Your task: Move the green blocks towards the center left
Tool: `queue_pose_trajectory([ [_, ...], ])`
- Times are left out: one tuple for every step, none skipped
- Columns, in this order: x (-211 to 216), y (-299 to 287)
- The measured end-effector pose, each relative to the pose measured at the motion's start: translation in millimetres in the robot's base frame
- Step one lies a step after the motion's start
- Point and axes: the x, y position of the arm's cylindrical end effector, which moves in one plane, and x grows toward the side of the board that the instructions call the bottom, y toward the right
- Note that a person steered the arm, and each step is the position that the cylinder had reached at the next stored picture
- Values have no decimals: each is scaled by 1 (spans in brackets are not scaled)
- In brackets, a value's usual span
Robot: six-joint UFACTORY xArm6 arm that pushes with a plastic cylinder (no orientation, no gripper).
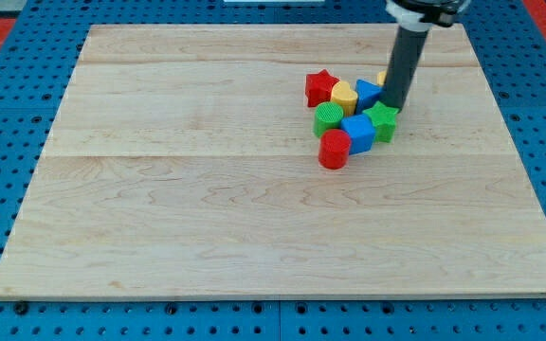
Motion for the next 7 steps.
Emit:
queue_pose_trajectory([
  [3, -38],
  [4, -75],
  [4, -92],
  [4, -95],
  [-14, 10],
  [-5, 26],
  [27, 23],
])
